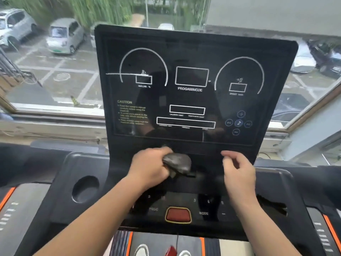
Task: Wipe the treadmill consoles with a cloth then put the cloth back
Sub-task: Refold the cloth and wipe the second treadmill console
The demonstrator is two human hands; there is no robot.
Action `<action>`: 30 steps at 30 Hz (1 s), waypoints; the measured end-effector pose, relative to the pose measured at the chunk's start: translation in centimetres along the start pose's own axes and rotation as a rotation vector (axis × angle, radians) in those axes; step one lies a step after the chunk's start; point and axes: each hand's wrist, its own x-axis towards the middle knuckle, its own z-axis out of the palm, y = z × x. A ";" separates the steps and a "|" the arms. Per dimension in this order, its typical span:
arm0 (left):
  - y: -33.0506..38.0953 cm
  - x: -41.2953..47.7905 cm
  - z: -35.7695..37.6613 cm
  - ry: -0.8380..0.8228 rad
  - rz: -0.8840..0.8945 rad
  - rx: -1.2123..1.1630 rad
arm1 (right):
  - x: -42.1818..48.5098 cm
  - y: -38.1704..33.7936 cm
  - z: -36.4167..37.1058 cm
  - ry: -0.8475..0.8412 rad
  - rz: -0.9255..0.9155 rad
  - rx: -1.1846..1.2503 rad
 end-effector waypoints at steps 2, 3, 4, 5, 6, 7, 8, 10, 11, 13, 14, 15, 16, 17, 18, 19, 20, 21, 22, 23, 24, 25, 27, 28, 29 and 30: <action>-3.7 -0.6 -1.5 0.078 -0.198 -0.193 | -0.8 -1.1 1.8 -0.027 0.028 0.046; -5.2 -1.0 -2.1 0.098 -0.264 -0.272 | -1.1 -1.6 2.7 -0.038 0.037 0.058; -6.2 -1.5 -2.5 0.109 -0.307 -0.336 | -1.5 -2.0 3.6 -0.054 0.040 0.059; -7.0 -1.9 -2.8 0.128 -0.340 -0.392 | -1.8 -2.4 4.6 -0.077 0.040 0.054; -7.6 -2.3 -3.1 0.171 -0.375 -0.457 | -2.2 -2.7 5.6 -0.113 0.037 0.046; -8.3 -2.6 -3.4 0.238 -0.408 -0.534 | -2.4 -3.0 6.6 -0.169 0.027 0.037; -8.7 -2.6 -3.9 0.319 -0.435 -0.623 | -2.6 -3.5 7.8 -0.247 0.014 0.023; -9.0 -1.8 -5.7 0.497 -0.444 -0.763 | -2.8 -5.0 10.2 -0.429 -0.030 -0.048; -8.7 -1.2 -6.9 0.589 -0.414 -0.801 | -2.8 -5.7 11.4 -0.502 -0.053 -0.099; -7.7 0.0 -9.1 0.747 -0.341 -0.887 | -2.8 -7.1 13.3 -0.596 -0.088 -0.165; -7.3 0.3 -10.0 0.818 -0.304 -0.930 | -3.1 -7.6 14.0 -0.616 -0.108 -0.175; -7.0 0.5 -10.6 0.890 -0.274 -0.949 | -3.2 -8.1 14.5 -0.619 -0.137 -0.175; -6.9 0.7 -10.9 0.954 -0.236 -0.945 | -3.3 -8.6 14.8 -0.604 -0.181 -0.173; -6.9 0.8 -11.0 0.986 -0.196 -0.918 | -3.2 -9.4 14.9 -0.572 -0.244 -0.162; -6.9 0.9 -10.9 0.978 -0.160 -0.891 | -2.8 -10.5 14.7 -0.522 -0.331 -0.147; -6.8 1.2 -10.9 0.924 -0.120 -0.873 | -2.2 -11.8 14.4 -0.450 -0.442 -0.128; -6.8 1.7 -11.1 0.856 -0.082 -0.842 | -1.3 -13.4 14.0 -0.358 -0.576 -0.116; -6.8 2.6 -11.8 0.820 -0.061 -0.807 | -0.1 -15.0 13.5 -0.259 -0.725 -0.132; -7.0 3.8 -12.8 0.838 -0.067 -0.777 | 1.1 -16.6 13.0 -0.161 -0.867 -0.194; -7.1 5.0 -14.4 0.892 -0.100 -0.768 | 2.2 -18.0 12.3 -0.068 -0.978 -0.280; -7.3 6.3 -16.5 0.959 -0.153 -0.779 | 3.2 -19.2 11.7 0.010 -1.050 -0.367; -7.5 7.7 -18.8 1.019 -0.191 -0.797 | 4.1 -20.1 11.2 0.061 -1.088 -0.453; -7.0 9.9 -23.2 1.121 -0.185 -0.726 | 6.0 -21.4 10.6 0.098 -1.079 -0.638; -6.3 10.8 -24.7 1.152 -0.146 -0.612 | 6.8 -21.8 10.5 0.100 -1.040 -0.724; -5.5 11.4 -25.5 1.153 -0.076 -0.481 | 7.7 -22.2 10.5 0.088 -0.985 -0.785; -4.7 12.0 -25.6 1.109 0.020 -0.372 | 8.4 -22.4 10.5 0.070 -0.933 -0.816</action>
